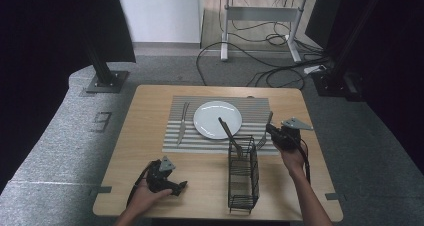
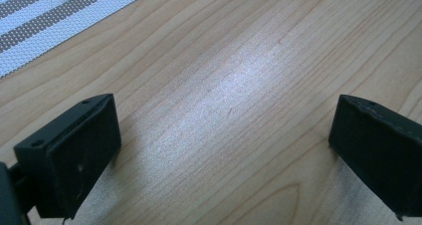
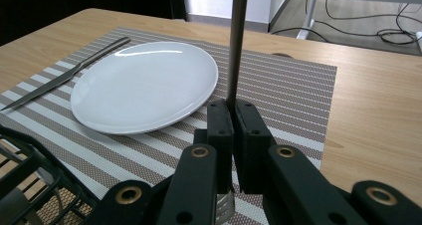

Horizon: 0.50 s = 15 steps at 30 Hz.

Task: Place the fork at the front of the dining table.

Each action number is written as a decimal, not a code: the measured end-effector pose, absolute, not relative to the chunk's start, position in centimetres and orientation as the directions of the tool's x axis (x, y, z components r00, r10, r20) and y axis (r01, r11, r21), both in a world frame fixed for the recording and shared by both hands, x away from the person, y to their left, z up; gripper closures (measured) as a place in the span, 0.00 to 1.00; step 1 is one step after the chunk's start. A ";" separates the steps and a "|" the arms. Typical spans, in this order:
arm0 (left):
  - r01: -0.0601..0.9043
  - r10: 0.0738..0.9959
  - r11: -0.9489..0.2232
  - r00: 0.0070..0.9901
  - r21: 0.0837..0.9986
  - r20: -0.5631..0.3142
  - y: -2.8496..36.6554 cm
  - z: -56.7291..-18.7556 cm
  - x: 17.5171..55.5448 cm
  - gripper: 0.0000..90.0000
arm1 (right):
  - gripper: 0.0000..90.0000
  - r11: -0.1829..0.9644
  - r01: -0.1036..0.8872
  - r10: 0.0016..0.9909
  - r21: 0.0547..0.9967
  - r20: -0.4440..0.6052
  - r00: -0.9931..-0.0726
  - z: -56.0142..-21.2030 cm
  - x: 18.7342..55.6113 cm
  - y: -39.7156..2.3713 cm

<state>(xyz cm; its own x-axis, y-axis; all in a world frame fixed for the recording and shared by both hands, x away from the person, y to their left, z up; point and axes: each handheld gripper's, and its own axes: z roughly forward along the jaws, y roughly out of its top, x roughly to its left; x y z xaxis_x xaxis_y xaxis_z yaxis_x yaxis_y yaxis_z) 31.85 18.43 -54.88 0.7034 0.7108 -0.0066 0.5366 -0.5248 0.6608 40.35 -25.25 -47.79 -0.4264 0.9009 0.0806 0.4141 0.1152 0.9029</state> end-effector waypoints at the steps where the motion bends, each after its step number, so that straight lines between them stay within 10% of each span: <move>1: 0.537 0.711 -0.525 0.703 0.661 -0.007 18.4 -54.9 31.9 0.00 | 0.95 0.115 0.419 0.902 0.901 0.082 -0.423 -47.8 40.4 -25.3; 15: 0.536 0.711 -0.525 0.704 0.661 -0.006 18.4 -54.9 31.8 0.00 | 0.95 0.165 0.470 0.909 0.867 0.052 -0.414 -50.0 41.1 -24.2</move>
<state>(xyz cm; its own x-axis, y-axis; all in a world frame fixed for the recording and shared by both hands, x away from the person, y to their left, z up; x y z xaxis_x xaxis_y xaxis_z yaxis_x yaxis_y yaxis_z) 31.85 18.43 -54.88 0.7035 0.7106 -0.0064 0.5364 -0.5251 0.6607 41.15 -24.22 -49.97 -0.4141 0.9088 0.0517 0.4701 0.1649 0.8671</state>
